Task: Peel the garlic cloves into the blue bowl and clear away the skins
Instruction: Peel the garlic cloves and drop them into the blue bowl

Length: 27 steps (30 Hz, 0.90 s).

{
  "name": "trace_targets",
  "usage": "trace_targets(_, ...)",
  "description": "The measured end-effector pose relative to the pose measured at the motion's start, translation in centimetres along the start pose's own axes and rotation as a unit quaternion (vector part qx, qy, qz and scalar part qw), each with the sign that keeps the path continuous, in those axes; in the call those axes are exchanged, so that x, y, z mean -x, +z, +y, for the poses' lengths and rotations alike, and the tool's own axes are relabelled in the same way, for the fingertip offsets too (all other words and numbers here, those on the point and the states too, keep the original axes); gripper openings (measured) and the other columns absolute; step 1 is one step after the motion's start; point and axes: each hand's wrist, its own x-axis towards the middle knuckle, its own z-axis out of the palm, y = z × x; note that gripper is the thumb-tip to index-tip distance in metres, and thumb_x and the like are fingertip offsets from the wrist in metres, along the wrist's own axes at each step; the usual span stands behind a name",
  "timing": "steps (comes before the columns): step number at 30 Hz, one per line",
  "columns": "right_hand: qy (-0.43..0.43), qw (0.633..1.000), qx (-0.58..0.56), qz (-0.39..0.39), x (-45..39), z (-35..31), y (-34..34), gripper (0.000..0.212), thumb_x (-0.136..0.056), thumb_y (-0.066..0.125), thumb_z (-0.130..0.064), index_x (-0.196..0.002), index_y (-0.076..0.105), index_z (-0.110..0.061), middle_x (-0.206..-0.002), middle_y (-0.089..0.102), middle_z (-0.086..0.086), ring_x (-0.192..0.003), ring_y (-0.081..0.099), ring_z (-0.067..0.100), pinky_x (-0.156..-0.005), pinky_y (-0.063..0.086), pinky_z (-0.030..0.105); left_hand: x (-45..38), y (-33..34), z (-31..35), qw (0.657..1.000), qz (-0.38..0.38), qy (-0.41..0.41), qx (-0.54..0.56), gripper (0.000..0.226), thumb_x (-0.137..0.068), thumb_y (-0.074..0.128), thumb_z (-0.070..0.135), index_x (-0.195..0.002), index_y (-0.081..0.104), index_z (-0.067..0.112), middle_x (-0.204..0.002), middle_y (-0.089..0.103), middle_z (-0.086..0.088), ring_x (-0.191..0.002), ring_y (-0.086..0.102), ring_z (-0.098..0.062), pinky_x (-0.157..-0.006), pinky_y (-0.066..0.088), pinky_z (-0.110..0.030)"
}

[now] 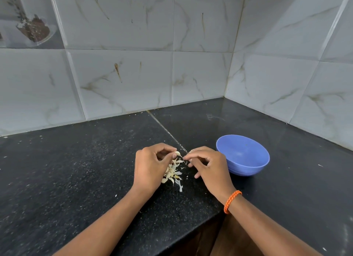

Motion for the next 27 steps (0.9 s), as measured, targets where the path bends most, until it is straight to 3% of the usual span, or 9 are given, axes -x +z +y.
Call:
trace_targets(4, -0.007, 1.000, 0.006, 0.005, 0.0, 0.0, 0.2, 0.017, -0.097, 0.076, -0.012, -0.104, 0.083, -0.025, -0.096, 0.077, -0.012, -0.086, 0.075, 0.011, -0.054, 0.060, 0.026, 0.1, 0.0, 0.3, 1.000, -0.008, 0.002, 0.002, 0.011, -0.091, 0.088, 0.015, -0.095, 0.086, 0.025, -0.075, 0.079, 0.013, -0.071, 0.077, -0.006, -0.073, 0.066, -0.035)
trace_targets(9, -0.046, 0.999, 0.017, -0.015, 0.0, -0.1, 0.6, 0.016, -0.098, 0.076, -0.017, -0.112, 0.081, -0.023, -0.102, 0.078, -0.016, -0.096, 0.075, 0.009, -0.074, 0.062, 0.025, 0.3, 0.1, 0.8, 0.998, -0.046, 0.013, 0.042, 0.010, -0.091, 0.088, 0.015, -0.094, 0.086, 0.024, -0.082, 0.081, 0.011, -0.079, 0.079, -0.010, -0.077, 0.067, -0.039)
trace_targets(14, -0.045, 0.999, 0.019, -0.009, 0.1, -0.4, 0.3, 0.016, -0.093, 0.081, -0.018, -0.107, 0.081, -0.025, -0.096, 0.078, -0.019, -0.093, 0.073, 0.007, -0.073, 0.057, 0.018, 0.4, 0.3, 0.8, 0.995, -0.056, -0.001, 0.080, 0.011, -0.088, 0.090, 0.014, -0.092, 0.085, 0.022, -0.086, 0.082, 0.007, -0.083, 0.080, -0.015, -0.082, 0.068, -0.045)
trace_targets(22, -0.067, 0.997, 0.026, -0.006, 0.1, -0.2, 0.7, 0.023, -0.094, 0.082, -0.016, -0.114, 0.082, -0.027, -0.090, 0.072, -0.013, -0.077, 0.063, 0.017, -0.063, 0.048, 0.019, 0.2, 0.1, 1.1, 0.986, -0.040, -0.040, 0.160, 0.019, -0.083, 0.093, 0.008, -0.096, 0.080, 0.013, -0.085, 0.081, -0.006, -0.081, 0.079, -0.026, -0.078, 0.068, -0.040)
trace_targets(27, -0.064, 0.998, 0.012, -0.010, 0.2, -0.3, 0.5, 0.022, -0.095, 0.080, -0.013, -0.112, 0.082, -0.026, -0.093, 0.074, -0.015, -0.087, 0.067, 0.016, -0.067, 0.052, 0.019, 0.1, 0.2, 1.0, 0.982, -0.050, -0.046, 0.174, 0.021, -0.086, 0.089, 0.003, -0.100, 0.077, 0.012, -0.084, 0.081, -0.010, -0.079, 0.080, -0.029, -0.076, 0.067, -0.038)
